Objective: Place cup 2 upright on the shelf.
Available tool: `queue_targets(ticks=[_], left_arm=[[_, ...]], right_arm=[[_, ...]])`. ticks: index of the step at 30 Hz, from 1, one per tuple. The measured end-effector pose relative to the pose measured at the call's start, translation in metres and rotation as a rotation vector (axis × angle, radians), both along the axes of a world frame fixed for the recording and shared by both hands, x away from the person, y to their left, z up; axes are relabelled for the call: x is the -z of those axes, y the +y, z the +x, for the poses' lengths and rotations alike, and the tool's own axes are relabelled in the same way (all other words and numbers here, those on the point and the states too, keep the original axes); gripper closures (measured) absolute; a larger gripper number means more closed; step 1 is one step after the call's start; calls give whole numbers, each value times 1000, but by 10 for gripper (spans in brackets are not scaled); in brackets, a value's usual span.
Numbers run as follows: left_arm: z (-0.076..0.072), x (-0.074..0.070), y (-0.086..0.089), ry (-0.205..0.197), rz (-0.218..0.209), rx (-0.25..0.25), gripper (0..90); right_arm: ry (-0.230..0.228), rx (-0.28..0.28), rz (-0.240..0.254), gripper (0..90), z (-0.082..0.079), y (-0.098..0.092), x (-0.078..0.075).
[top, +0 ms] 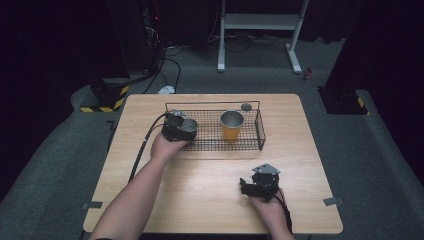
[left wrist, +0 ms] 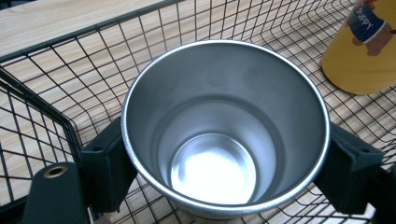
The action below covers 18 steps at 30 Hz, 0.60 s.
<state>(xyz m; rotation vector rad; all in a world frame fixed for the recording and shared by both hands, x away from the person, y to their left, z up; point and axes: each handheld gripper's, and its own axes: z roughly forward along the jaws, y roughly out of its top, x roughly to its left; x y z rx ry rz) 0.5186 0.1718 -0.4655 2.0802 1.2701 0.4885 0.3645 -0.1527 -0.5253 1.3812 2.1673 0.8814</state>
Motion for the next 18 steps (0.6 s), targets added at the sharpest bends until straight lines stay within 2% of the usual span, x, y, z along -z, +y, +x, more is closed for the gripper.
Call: queue_targets(ticks=[3, 6, 11, 18], left_arm=[[0, -1, 0, 11, 8, -9, 156], [-1, -2, 0, 5, 12, -12, 146], [-3, -6, 0, -36, 18, -21, 106], [-9, -16, 1, -85, -12, -20, 50]], right_arm=[[0, 0, 0, 129, 0, 0, 0], [0, 0, 0, 130, 0, 0, 0], [-1, -1, -1, 129, 0, 0, 0], [0, 0, 0, 130, 0, 0, 0]])
